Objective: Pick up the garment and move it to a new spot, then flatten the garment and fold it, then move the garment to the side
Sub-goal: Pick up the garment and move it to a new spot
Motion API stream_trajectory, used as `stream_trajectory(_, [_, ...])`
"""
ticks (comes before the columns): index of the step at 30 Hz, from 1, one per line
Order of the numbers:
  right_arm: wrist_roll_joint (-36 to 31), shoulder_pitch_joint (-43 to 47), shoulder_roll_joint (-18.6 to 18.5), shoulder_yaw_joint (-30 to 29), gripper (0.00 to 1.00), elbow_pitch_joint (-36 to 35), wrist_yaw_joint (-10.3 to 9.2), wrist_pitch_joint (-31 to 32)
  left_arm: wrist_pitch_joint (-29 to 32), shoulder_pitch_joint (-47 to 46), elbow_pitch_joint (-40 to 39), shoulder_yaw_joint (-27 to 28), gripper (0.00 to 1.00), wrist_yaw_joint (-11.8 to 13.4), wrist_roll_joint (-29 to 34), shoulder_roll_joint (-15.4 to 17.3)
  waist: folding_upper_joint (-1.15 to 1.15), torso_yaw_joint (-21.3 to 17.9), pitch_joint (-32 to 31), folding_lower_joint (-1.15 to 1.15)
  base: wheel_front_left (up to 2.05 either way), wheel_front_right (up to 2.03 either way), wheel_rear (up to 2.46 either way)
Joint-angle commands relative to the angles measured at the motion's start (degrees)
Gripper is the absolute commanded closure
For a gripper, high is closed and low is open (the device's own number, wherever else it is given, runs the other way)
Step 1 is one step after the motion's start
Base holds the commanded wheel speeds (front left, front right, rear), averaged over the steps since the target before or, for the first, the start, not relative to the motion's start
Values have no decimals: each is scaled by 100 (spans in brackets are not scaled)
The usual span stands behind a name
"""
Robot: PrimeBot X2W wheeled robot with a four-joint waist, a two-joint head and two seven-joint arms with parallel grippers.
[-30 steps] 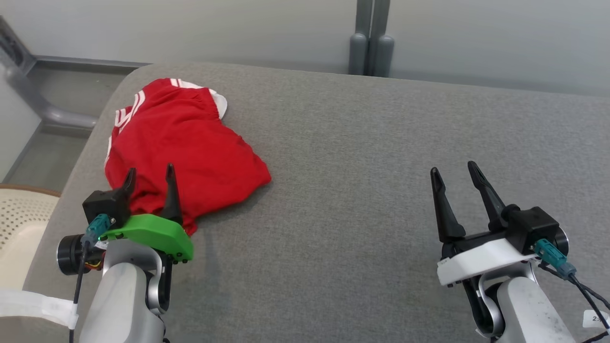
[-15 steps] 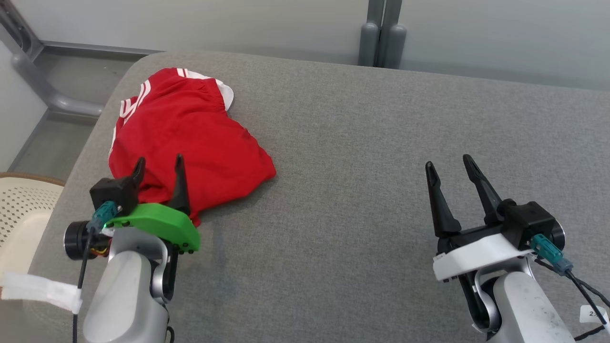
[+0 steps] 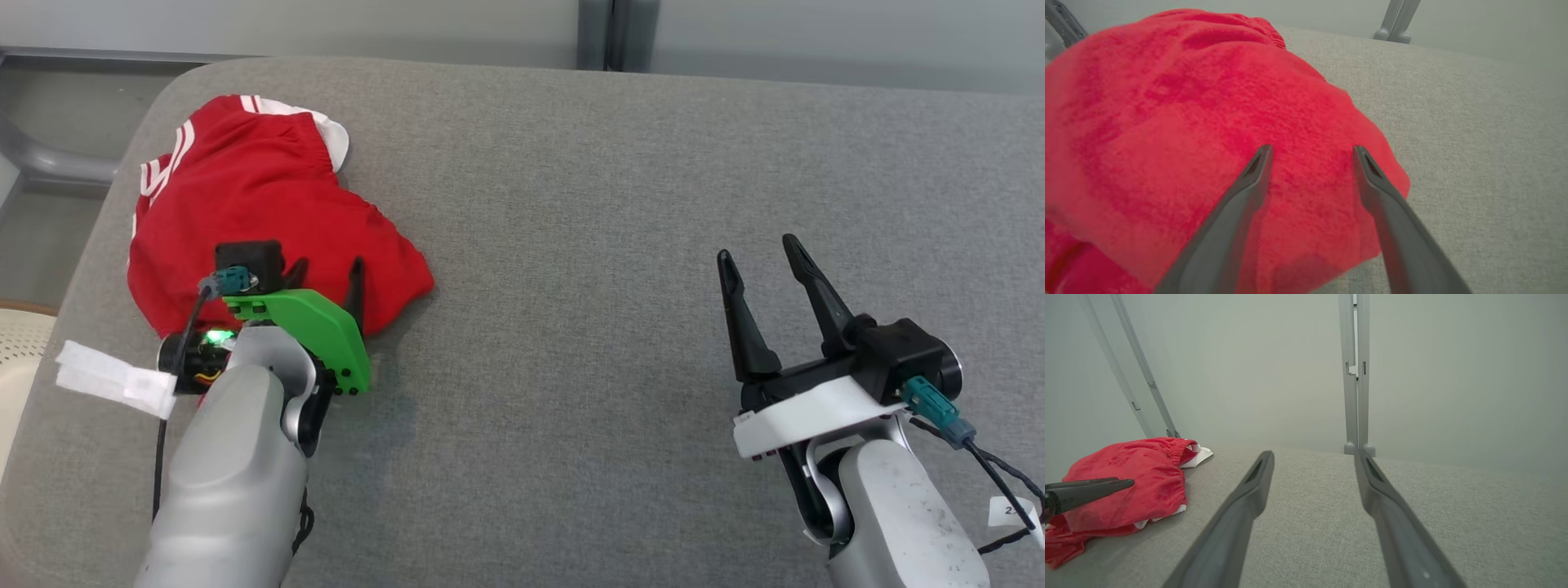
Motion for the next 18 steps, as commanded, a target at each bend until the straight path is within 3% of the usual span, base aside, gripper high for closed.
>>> stream_trajectory(1, [10,-88,-20,26,0,17,2,-19,28,-150,227,-61,0,-50,-88,2,0,-113,94,0,0,0,0])
stream_trajectory(12, [45,-164,-12,40,0,71,2,-19,369,-499,1631,-560,0,-141,-281,-47,0,-272,148,0,0,0,0])
stream_trajectory(13, [44,-165,-11,43,0,74,2,-19,368,-488,1655,-603,7,-144,-318,-51,0,-277,140,0,0,0,0])
stream_trajectory(14, [43,-169,-7,46,0,78,2,-19,351,-490,1664,-662,51,-146,-372,-55,0,-281,130,0,0,0,0])
stream_trajectory(15, [45,-174,-5,44,0,82,2,-19,318,-495,1663,-707,61,-147,-413,-57,0,-281,120,0,0,0,0])
stream_trajectory(16, [48,-176,-2,35,0,84,2,-19,269,-504,1655,-749,98,-148,-460,-58,0,-279,103,0,0,0,0])
stream_trajectory(18, [46,-156,2,20,0,99,2,-19,187,-506,1653,-834,100,-148,-509,-59,0,-266,56,0,0,0,0])
